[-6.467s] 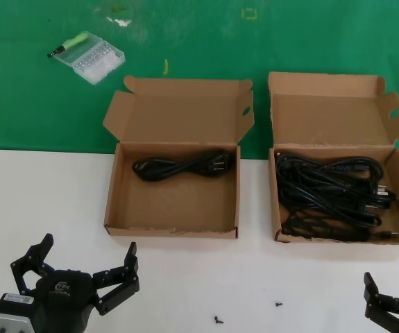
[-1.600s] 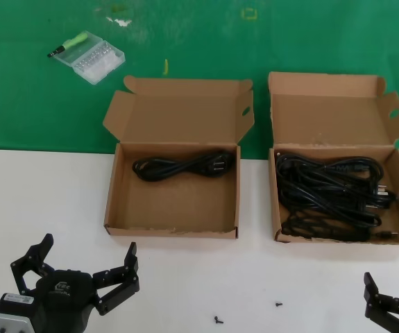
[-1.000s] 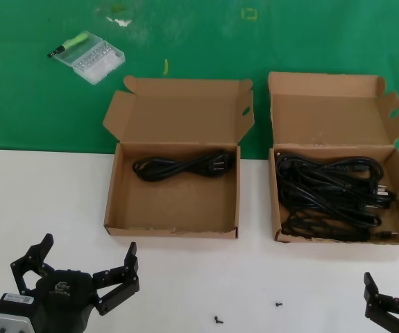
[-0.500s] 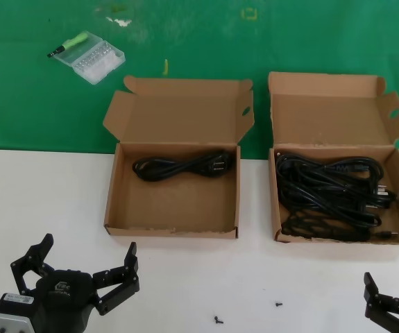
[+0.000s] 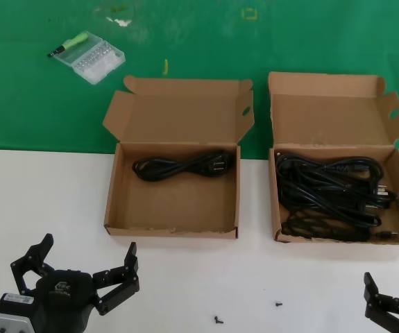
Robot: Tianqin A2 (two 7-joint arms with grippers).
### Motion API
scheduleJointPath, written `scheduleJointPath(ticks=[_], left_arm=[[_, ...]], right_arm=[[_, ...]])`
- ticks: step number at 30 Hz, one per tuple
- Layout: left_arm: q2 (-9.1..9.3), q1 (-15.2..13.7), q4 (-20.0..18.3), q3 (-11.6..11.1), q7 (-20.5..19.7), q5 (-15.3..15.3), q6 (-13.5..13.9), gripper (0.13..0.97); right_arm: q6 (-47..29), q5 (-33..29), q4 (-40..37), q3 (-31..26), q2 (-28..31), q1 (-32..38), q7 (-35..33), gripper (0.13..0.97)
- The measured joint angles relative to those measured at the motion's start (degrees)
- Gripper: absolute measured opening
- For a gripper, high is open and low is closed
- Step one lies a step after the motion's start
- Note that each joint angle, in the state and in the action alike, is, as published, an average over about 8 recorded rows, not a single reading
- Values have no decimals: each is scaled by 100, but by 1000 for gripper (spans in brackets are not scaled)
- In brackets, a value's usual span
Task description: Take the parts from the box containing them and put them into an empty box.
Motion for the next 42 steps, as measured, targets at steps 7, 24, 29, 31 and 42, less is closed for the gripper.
scheduleJointPath(ticks=[7, 24, 29, 31, 42], left_arm=[[0, 0, 0, 0, 0, 0, 0, 966], [0, 0, 0, 0, 0, 0, 0, 966], [0, 0, 0, 0, 0, 0, 0, 966], [0, 0, 0, 0, 0, 0, 0, 966], [0, 0, 0, 0, 0, 0, 0, 966]], right_arm=[[0, 0, 0, 0, 0, 0, 0, 966], [0, 0, 0, 0, 0, 0, 0, 966], [0, 0, 0, 0, 0, 0, 0, 966], [0, 0, 0, 0, 0, 0, 0, 966], [0, 0, 0, 0, 0, 0, 0, 966]])
